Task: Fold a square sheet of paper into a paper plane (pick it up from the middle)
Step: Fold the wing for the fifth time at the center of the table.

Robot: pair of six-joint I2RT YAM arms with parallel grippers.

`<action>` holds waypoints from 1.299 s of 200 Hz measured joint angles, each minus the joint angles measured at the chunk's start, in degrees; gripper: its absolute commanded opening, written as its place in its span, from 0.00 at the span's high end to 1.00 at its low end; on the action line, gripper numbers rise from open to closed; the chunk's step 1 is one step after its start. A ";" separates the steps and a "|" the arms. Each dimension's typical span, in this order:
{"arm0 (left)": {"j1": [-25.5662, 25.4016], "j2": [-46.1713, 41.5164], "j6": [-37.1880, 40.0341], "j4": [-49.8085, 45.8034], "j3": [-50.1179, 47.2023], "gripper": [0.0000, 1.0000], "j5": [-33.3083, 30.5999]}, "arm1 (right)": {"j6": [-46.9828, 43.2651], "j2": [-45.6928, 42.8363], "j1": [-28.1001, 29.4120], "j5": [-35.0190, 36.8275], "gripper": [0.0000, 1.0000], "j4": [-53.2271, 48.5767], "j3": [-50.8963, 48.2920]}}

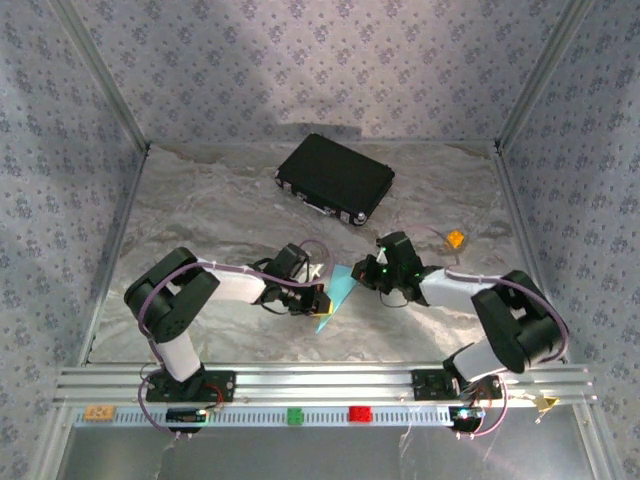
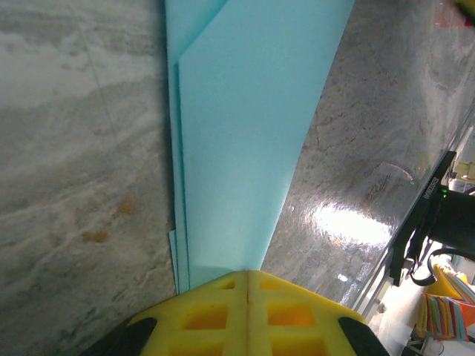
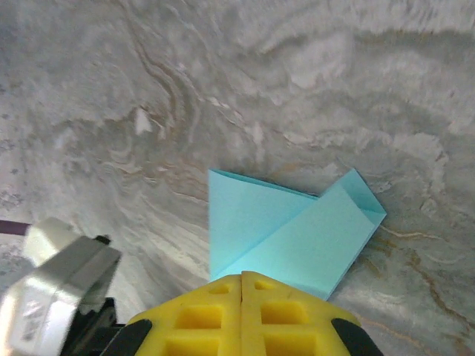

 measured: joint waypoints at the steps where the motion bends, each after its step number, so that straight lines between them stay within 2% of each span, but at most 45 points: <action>1: 0.00 0.00 0.00 0.00 0.00 1.00 -0.02 | 0.00 0.13 0.00 0.00 0.96 0.07 0.04; 30: 0.00 0.00 0.00 -0.02 0.00 1.00 0.00 | 0.00 5.01 -0.90 -0.42 0.96 1.49 0.24; 108: 0.00 0.00 0.00 -0.02 -0.02 1.00 0.11 | -2.21 6.03 -8.33 -0.24 0.96 1.03 1.64; 153: 0.00 0.00 0.00 -0.02 -0.02 1.00 0.15 | -2.36 3.30 -8.85 -0.13 0.95 0.00 1.51; 178: 0.00 0.00 0.00 -0.02 -0.02 1.00 0.13 | -2.34 -3.04 -6.12 1.51 0.95 -0.79 1.49; 199: 0.00 0.00 0.00 -0.02 -0.02 1.00 0.13 | -1.73 -5.68 -0.92 2.97 0.95 -0.83 1.44; 235: 0.00 0.00 -0.02 0.13 -0.13 1.00 0.13 | 1.92 -4.70 8.79 4.46 0.96 0.66 -0.81; 260: 0.00 0.00 -0.02 0.22 -0.20 1.00 0.11 | 4.81 -2.27 13.46 5.68 0.96 2.32 -2.54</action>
